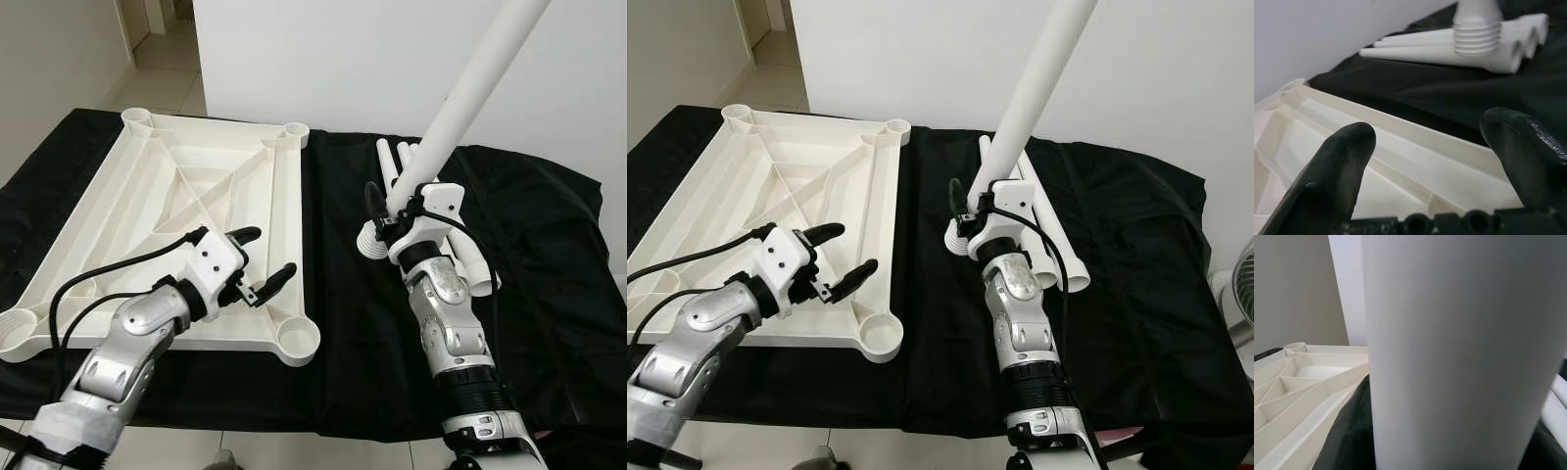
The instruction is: Building children table
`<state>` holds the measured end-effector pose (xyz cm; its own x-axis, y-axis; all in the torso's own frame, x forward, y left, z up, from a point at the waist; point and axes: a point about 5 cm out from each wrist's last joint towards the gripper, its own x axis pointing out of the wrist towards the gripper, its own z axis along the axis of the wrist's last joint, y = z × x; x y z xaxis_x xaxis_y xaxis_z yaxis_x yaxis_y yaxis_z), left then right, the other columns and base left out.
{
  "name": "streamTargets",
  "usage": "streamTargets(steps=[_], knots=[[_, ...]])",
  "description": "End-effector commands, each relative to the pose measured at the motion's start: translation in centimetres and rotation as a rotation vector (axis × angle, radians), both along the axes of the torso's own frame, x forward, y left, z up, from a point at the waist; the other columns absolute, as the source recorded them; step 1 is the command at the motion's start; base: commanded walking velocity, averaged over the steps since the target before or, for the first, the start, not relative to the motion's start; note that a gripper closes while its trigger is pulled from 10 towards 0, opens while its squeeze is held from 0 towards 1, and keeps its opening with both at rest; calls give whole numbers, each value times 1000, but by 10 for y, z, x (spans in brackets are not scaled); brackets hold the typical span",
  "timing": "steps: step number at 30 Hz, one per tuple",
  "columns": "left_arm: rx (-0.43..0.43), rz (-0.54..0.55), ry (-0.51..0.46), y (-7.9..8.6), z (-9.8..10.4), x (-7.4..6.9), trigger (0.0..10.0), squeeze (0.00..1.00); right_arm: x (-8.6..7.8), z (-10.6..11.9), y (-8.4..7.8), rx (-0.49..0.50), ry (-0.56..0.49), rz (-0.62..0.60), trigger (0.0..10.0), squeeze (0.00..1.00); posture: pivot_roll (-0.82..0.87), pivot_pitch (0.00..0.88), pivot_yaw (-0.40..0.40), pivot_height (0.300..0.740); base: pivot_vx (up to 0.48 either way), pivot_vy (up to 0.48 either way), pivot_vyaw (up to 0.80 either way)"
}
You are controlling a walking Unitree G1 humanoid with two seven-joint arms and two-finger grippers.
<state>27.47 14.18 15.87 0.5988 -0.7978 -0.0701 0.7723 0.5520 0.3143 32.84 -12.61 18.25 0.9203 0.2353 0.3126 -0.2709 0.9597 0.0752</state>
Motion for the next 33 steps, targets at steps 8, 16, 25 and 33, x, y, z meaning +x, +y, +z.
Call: streamTargets(steps=[8,16,25,33], knots=[[264,-34,-33,18,-20,5,10000,0,-1,4,-4,6,-22,-6,10000,0,32,0,-50,740,0,0,0],[386,-64,-30,24,-30,5,10000,0,0,6,-6,1,-25,-8,10000,0,25,0,-50,740,0,0,0],[454,-103,-8,31,-38,6,10000,0,-1,6,-9,-10,-23,-15,10000,0,14,0,-49,740,0,0,0],[472,-107,16,40,-40,5,10000,0,0,7,-12,-20,-25,-23,10000,0,8,0,-52,740,0,0,0]])
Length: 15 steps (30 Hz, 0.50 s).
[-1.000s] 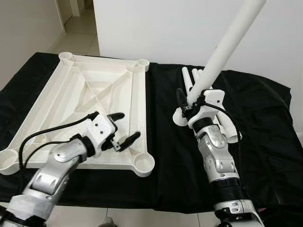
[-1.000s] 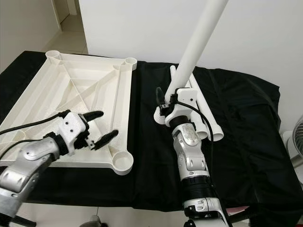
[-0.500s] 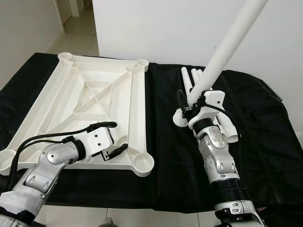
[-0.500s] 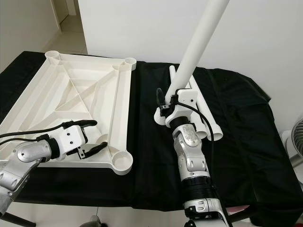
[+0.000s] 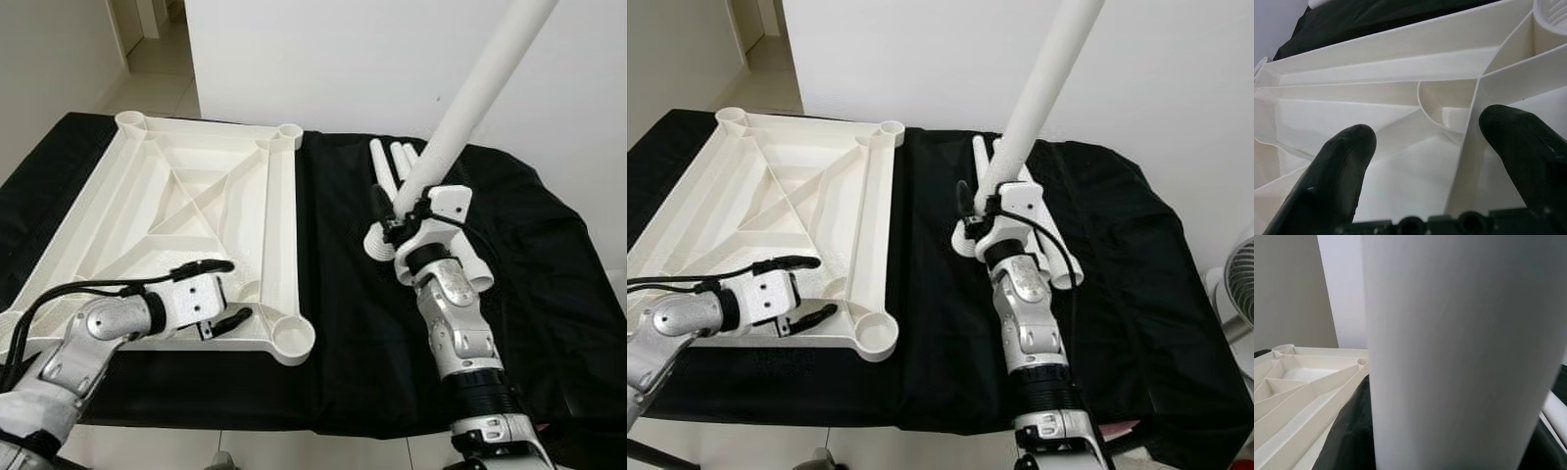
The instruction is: Building children table
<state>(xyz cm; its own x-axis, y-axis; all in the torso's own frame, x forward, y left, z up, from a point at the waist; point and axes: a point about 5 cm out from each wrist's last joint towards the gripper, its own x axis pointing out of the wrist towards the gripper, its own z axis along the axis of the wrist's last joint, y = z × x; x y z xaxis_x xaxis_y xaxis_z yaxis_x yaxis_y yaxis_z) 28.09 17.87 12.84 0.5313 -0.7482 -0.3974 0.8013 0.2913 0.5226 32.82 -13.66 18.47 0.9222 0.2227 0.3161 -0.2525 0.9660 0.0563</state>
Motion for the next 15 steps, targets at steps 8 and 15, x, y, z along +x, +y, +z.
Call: streamTargets(steps=[8,15], knots=[[30,3,12,-6,-10,9,10000,0,2,5,0,3,-16,-2,10000,0,8,0,-52,740,0,0,0],[-101,4,-32,-46,-8,22,10000,0,0,6,1,13,-19,-4,10000,0,-16,0,-32,740,0,0,0]])
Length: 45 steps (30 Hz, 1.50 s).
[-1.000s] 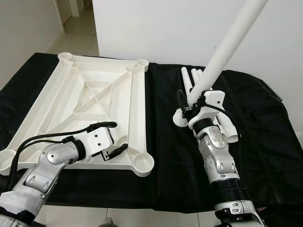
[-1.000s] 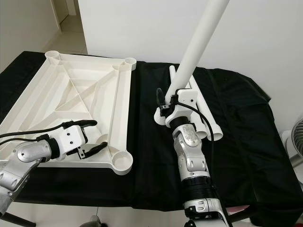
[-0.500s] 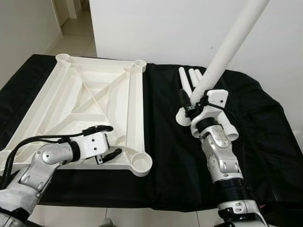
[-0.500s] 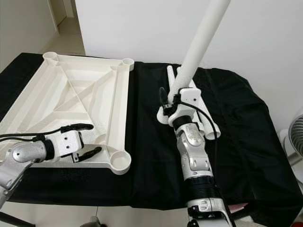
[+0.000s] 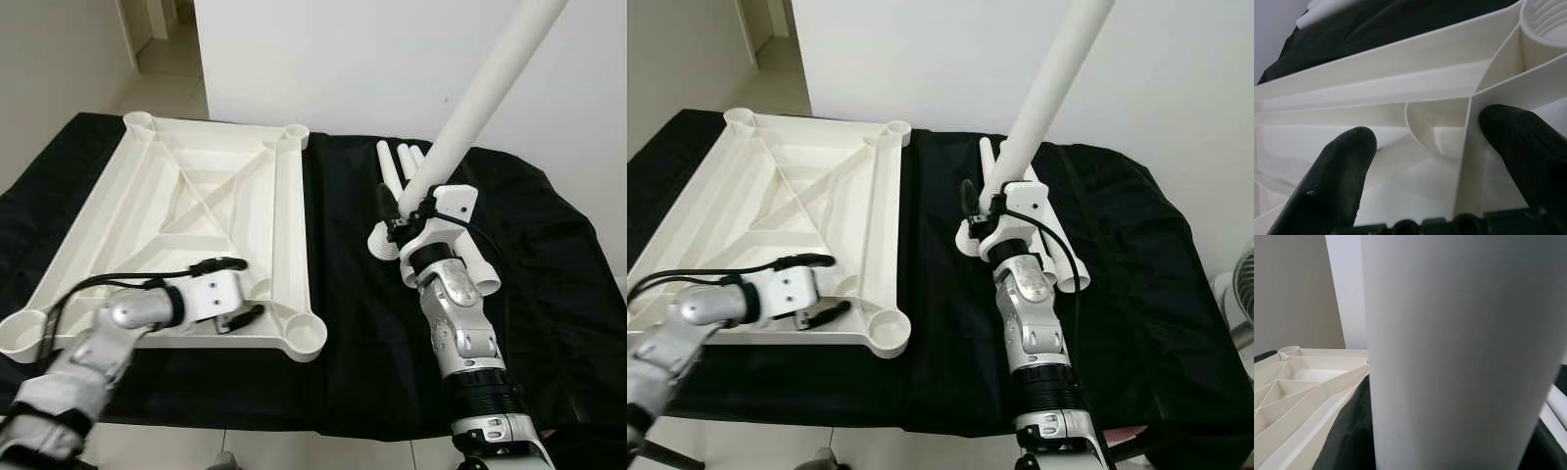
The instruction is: Building children table
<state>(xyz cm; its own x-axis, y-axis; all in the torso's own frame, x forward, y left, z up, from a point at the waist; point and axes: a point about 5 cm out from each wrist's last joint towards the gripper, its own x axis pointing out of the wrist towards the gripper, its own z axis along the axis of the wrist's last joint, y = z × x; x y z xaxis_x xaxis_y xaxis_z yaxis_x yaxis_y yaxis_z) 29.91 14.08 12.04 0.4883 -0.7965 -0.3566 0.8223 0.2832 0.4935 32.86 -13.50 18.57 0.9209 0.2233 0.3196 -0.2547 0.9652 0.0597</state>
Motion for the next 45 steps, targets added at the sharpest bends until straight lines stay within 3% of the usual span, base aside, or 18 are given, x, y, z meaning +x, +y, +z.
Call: streamTargets(steps=[1,11,14,18,22,24,26,28,29,33,37,45], knots=[[-61,58,-44,-15,-1,4,10000,0,-1,5,-2,12,-15,-10,10000,0,-18,1,-32,740,0,0,0],[-137,70,-54,-41,-5,11,10000,0,-1,3,3,21,1,2,10000,0,-17,3,-39,740,0,0,0],[-152,130,-110,-50,-3,18,10000,0,0,3,6,10,6,0,10000,0,-15,1,-41,740,0,0,0],[-236,177,-114,-47,6,21,10000,0,-2,1,8,-17,10,13,10000,0,-16,0,-40,740,0,0,0],[-436,114,12,-35,27,9,10000,0,-6,-2,6,-23,13,24,10000,0,-9,0,-39,740,0,0,0],[-436,114,12,-35,27,9,10000,0,-6,-2,6,-23,13,24,10000,0,-9,0,-39,740,0,0,0],[-499,45,81,-31,35,-3,10000,0,-8,-5,5,-22,17,36,10000,0,4,0,-40,740,0,0,0],[-509,13,121,-30,36,-9,10000,0,-8,-6,5,-22,18,42,10000,0,10,0,-42,740,0,0,0],[-481,-33,167,-30,31,-18,10000,0,-8,-7,5,-26,20,53,10000,0,10,0,-42,740,0,0,0],[-457,-61,195,-31,27,-24,10000,0,-8,-7,5,-29,21,59,10000,0,10,0,-42,740,0,0,0],[-368,-110,239,-40,8,-39,10000,0,-8,-7,5,-42,21,69,10000,0,18,0,-46,740,0,0,0],[-276,-89,280,-49,-12,-48,10000,0,-9,-5,4,-52,8,90,10000,0,8,0,-48,740,0,0,0]])
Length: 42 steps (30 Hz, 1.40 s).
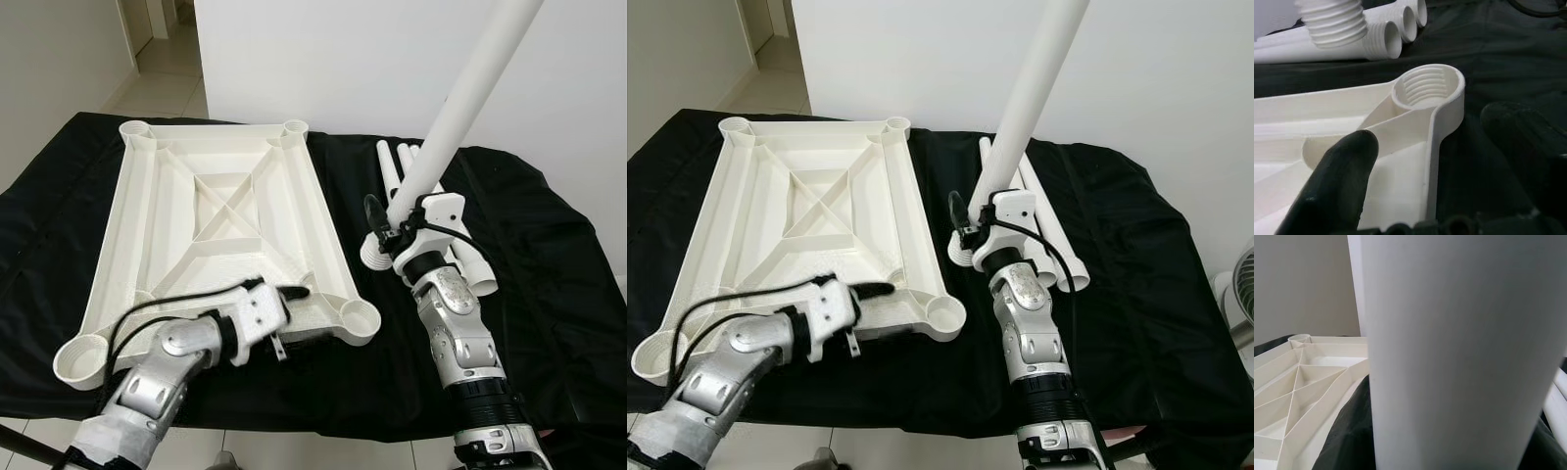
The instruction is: Building children table
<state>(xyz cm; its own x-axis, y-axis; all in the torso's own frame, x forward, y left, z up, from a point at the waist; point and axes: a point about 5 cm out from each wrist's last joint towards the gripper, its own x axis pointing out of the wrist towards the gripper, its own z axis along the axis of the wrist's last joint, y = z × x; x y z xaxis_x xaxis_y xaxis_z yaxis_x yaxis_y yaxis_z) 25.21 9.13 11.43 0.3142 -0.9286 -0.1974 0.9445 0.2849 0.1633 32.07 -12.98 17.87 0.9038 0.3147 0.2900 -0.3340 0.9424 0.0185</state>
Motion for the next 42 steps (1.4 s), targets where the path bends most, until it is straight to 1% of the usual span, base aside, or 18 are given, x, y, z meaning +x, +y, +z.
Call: streamTargets(steps=[1,2,5,6,8,9,11,15,18,21,26,27,28,29,32,36,39,42], knots=[[63,39,6,1,-8,2,10000,0,-1,2,-2,-4,-10,5,10000,0,6,0,-48,740,0,0,0],[99,74,5,2,-13,8,10000,0,-1,3,-2,-4,-11,1,10000,0,6,0,-48,740,0,0,0],[129,85,-29,3,-14,12,10000,0,-1,4,-2,-3,-13,0,10000,0,0,0,-47,740,0,0,0],[170,131,-50,4,-17,18,10000,0,-1,4,-2,-4,-14,-2,10000,0,-1,0,-47,740,0,0,0],[179,144,-52,4,-17,19,10000,0,-1,4,-2,-5,-14,-3,10000,0,-1,0,-47,740,0,0,0],[207,222,-51,6,-19,31,10000,0,-1,4,-2,-2,-15,-3,10000,0,-1,0,-49,740,0,0,0],[234,310,-68,6,-20,44,10000,0,-2,4,-2,0,-16,-3,10000,0,-1,0,-49,740,0,0,0],[183,288,-82,1,-14,44,10000,0,-2,3,-2,0,-13,-1,10000,0,-3,0,-44,740,0,0,0],[128,333,-84,-2,-8,50,10000,0,-2,0,-5,-13,-5,-6,10000,0,-2,0,-46,740,0,0,0],[112,356,-81,-3,-6,55,10000,0,0,-1,-6,-29,0,-23,10000,0,-2,0,-47,740,0,0,0],[22,335,-58,-5,6,56,10000,0,1,-4,-3,-43,17,-27,10000,0,2,0,-46,740,0,0,0],[22,335,-58,-5,6,56,10000,0,1,-4,-3,-43,17,-27,10000,0,2,0,-46,740,0,0,0],[-76,304,-28,-4,21,54,10000,0,-1,-6,1,-58,17,4,10000,0,4,0,-45,740,0,0,0],[-76,304,-28,-4,21,54,10000,0,-1,-6,1,-58,17,4,10000,0,4,0,-45,740,0,0,0],[-194,216,-25,-2,41,46,10000,0,-4,-10,1,-50,14,50,10000,0,4,0,-43,740,0,0,0],[-244,141,-31,-2,50,38,10000,0,-6,-13,0,-51,10,58,10000,0,5,0,-41,740,0,0,0],[-242,101,-27,-2,51,33,10000,0,-8,-15,0,-43,14,67,10000,0,8,0,-40,740,0,0,0],[-215,69,5,1,44,27,10000,0,-9,-21,1,-42,30,86,10000,0,12,0,-39,740,0,0,0]])
